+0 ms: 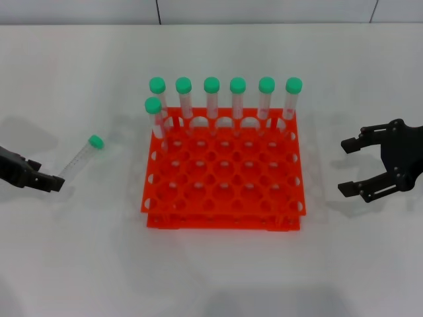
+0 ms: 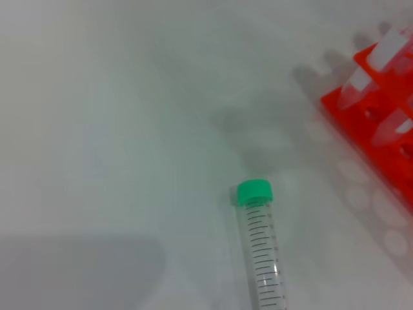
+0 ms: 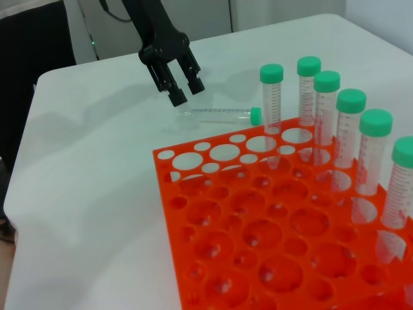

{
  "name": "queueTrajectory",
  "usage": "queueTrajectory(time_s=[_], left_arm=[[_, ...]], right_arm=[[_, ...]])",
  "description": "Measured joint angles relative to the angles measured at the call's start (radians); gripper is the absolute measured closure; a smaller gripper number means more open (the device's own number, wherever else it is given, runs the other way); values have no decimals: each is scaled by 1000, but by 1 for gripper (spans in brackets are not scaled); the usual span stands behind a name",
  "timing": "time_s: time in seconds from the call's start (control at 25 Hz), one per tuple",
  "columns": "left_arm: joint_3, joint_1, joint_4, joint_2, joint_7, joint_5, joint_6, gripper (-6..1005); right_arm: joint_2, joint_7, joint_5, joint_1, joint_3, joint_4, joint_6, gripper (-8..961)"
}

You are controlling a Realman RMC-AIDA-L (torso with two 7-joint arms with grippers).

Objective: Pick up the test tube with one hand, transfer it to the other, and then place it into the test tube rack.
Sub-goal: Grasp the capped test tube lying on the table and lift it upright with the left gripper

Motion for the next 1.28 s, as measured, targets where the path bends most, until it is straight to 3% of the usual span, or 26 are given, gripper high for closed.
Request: queueTrajectory(time_s=[0.36,1.12,1.2,1.28], left_arm=[[0,-23,-75,-5,-2,26,-57,349],[20,-51,-105,-14,-91,92,-93,353],[38,-53,-109,-16,-101,95,-97,591],[61,-55,-111,-17,-114,94,-102,642]], right_arm=[[5,-2,0,0,-1,2,15,84],[12,0,-11,12,-14,-1,34,84],[12,0,-12,12,-14,-1,34,84],[12,0,-12,12,-14,-2,34,85]])
